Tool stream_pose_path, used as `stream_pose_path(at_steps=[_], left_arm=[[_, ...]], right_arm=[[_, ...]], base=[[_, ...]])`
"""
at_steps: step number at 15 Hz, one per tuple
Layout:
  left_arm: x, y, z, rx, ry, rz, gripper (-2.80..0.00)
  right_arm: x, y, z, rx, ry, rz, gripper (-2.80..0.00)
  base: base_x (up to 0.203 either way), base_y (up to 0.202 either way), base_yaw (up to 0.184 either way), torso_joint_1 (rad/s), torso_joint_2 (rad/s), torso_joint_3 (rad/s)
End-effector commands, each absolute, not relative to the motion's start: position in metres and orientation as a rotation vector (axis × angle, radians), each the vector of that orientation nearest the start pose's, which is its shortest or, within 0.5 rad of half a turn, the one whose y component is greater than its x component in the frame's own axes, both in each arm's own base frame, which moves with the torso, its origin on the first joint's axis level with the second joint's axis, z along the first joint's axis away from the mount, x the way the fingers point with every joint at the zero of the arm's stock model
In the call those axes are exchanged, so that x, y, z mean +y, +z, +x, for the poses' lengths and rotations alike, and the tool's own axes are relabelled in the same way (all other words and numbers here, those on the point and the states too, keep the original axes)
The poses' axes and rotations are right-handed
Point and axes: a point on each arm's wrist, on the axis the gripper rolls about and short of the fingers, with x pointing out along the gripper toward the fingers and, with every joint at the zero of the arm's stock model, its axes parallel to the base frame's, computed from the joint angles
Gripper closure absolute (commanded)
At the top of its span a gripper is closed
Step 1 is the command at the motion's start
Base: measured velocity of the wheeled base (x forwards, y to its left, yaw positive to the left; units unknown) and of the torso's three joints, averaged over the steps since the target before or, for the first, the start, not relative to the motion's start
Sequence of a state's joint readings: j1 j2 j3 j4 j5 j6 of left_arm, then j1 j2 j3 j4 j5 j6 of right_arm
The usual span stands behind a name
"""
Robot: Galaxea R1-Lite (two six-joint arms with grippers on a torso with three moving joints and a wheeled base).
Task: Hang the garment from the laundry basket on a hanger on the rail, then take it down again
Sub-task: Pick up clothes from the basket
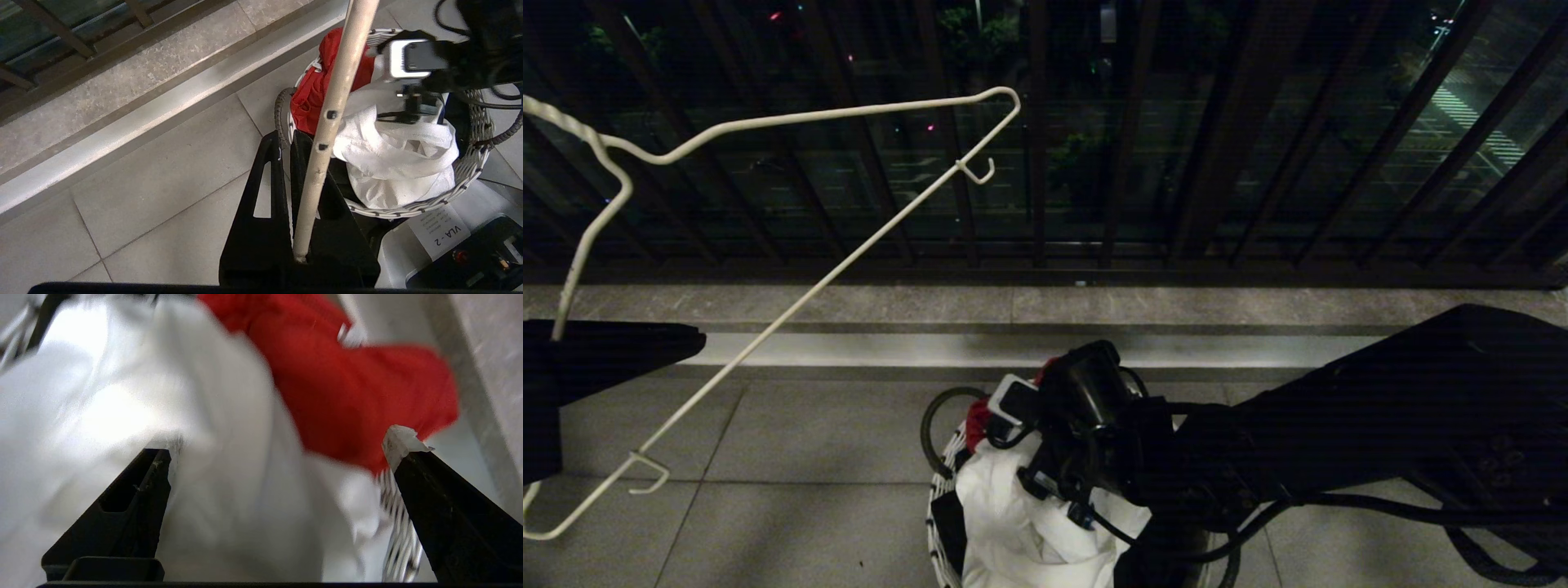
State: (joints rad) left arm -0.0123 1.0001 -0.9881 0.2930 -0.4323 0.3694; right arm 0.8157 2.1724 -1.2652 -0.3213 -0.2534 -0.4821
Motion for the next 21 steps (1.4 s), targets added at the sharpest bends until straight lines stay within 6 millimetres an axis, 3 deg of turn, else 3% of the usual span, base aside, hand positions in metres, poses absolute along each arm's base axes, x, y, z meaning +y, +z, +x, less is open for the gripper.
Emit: stream_pose_path(at_steps=[1, 7, 13, 21], left_arm=[[-0.011, 0.296, 0.107, 0.209, -0.492, 0.299, 0.0], [-0.011, 0.297, 0.105, 0.202, -0.492, 0.3, 0.0], [-0.011, 0.3, 0.097, 0.176, -0.487, 0.305, 0.0], [-0.01, 0.301, 0.093, 0.162, -0.483, 0.309, 0.0]], right_arm=[[0.314, 0.095, 0.302, 0.358, 0.665, -0.758, -2.8], [0.331, 0.104, 0.292, 0.285, 0.697, -0.724, -2.8], [0.346, 0.129, 0.285, 0.088, 0.71, -0.579, -2.8], [0.354, 0.133, 0.277, 0.053, 0.721, -0.502, -2.8]], base=[[0.0, 0.0, 0.0, 0.0, 0.0, 0.0], [0.0, 0.0, 0.0, 0.0, 0.0, 0.0], [0.0, 0.0, 0.0, 0.0, 0.0, 0.0], [0.0, 0.0, 0.0, 0.0, 0.0, 0.0]])
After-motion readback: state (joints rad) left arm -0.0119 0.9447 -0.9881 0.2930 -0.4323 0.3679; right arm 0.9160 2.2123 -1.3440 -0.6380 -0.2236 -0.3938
